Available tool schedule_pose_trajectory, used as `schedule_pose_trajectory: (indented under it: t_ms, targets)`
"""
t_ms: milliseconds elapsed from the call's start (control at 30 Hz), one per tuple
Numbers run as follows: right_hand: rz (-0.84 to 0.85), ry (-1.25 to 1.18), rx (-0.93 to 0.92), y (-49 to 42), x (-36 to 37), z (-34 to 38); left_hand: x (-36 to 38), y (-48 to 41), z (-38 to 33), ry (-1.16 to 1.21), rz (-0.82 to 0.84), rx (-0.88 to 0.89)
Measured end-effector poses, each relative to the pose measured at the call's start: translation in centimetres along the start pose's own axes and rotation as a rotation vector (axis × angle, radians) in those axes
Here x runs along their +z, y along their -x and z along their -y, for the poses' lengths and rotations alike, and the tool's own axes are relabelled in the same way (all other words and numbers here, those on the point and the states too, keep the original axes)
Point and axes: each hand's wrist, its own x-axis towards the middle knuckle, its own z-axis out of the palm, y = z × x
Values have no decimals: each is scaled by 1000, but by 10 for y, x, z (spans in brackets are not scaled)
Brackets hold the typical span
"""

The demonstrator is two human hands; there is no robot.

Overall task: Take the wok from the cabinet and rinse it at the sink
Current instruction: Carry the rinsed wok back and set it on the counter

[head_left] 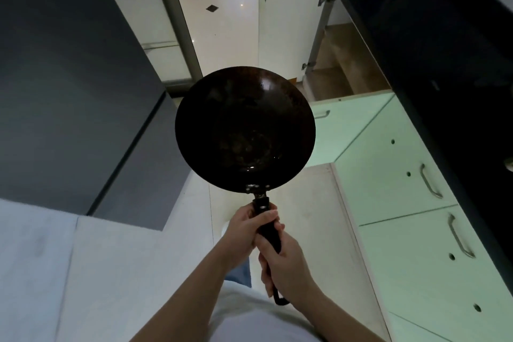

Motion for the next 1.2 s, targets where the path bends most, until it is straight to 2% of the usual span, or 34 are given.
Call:
schedule_pose_trajectory:
  t_ms: [267,667,967,1200]
  targets:
    - [-77,18,-38,-123,62,80,-73,-81,-126,-100,60,9]
    - [-153,-29,31,-250,78,132,-108,-187,-208,-96,65,-49]
    - [-99,-254,-14,-393,34,202,-95,-327,-306,-162,89,-47]
    - [-176,-283,-39,-484,-22,257,-55,-430,-378,-203,163,-87]
